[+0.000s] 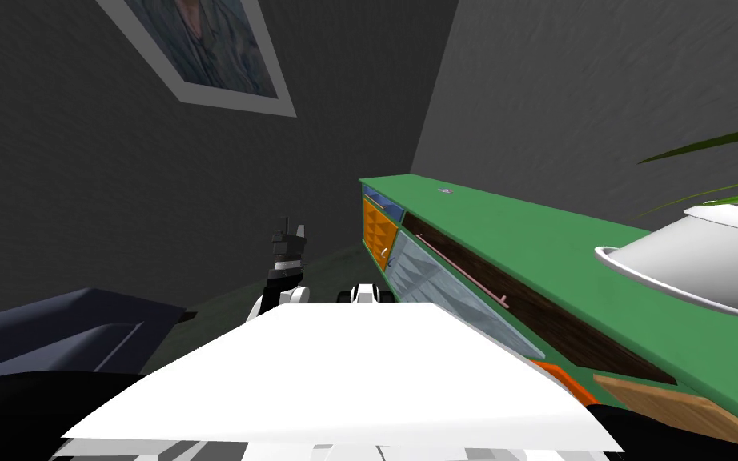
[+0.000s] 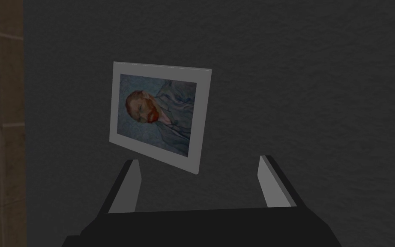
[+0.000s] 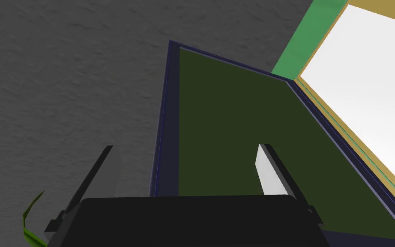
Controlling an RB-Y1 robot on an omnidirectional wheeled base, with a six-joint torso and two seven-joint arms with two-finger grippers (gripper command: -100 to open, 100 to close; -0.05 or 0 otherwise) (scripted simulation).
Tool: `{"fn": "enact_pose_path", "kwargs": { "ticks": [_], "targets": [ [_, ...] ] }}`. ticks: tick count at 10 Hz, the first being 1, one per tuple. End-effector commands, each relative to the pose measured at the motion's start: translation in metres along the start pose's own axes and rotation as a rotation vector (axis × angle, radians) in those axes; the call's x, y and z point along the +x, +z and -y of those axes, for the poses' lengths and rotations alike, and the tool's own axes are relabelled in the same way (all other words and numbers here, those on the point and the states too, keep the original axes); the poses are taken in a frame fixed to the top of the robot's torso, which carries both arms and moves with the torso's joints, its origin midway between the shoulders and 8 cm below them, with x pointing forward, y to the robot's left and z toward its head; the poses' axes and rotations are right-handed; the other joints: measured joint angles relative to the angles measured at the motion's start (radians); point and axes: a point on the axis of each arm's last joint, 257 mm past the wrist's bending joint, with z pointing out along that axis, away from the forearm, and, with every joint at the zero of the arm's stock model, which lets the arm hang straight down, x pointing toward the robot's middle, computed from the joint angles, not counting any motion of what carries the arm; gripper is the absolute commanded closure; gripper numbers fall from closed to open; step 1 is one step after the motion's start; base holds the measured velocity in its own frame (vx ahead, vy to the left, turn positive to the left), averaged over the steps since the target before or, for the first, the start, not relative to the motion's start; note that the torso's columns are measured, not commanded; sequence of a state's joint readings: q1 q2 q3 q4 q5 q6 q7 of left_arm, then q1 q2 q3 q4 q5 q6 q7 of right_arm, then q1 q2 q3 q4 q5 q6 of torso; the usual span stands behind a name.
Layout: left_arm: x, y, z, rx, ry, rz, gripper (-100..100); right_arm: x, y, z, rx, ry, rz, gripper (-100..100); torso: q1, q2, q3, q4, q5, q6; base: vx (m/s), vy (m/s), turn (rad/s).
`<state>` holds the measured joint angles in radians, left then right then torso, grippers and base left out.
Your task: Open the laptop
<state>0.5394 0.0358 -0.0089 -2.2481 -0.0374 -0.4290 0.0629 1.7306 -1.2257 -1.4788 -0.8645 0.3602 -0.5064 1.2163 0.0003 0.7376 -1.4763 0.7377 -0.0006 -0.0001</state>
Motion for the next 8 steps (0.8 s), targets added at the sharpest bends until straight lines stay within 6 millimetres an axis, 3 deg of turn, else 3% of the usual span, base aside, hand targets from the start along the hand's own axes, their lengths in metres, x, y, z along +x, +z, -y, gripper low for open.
{"fn": "enact_pose_path", "kwargs": {
  "ticks": [1,2,8],
  "targets": [
    [0.000,0.000,0.000,0.000,0.000,0.000,0,0.006,-0.004,-0.005,0.008,0.079,-0.003,100,0.001,0.001,0.001,0.000,0.000,-0.001,-0.040,-0.054,0.045],
    [0.000,0.000,0.000,0.000,0.000,0.000,0,0.008,-0.006,-0.008,0.012,0.118,-0.004,100,-0.005,0.004,0.006,0.001,-0.009,0.002,-0.065,-0.054,0.034],
    [0.000,0.000,0.000,0.000,0.000,0.000,0,0.023,-0.017,-0.026,0.037,0.354,-0.006,100,-0.013,0.009,0.011,0.005,-0.013,0.007,-0.066,-0.036,0.023]
  ]
}}
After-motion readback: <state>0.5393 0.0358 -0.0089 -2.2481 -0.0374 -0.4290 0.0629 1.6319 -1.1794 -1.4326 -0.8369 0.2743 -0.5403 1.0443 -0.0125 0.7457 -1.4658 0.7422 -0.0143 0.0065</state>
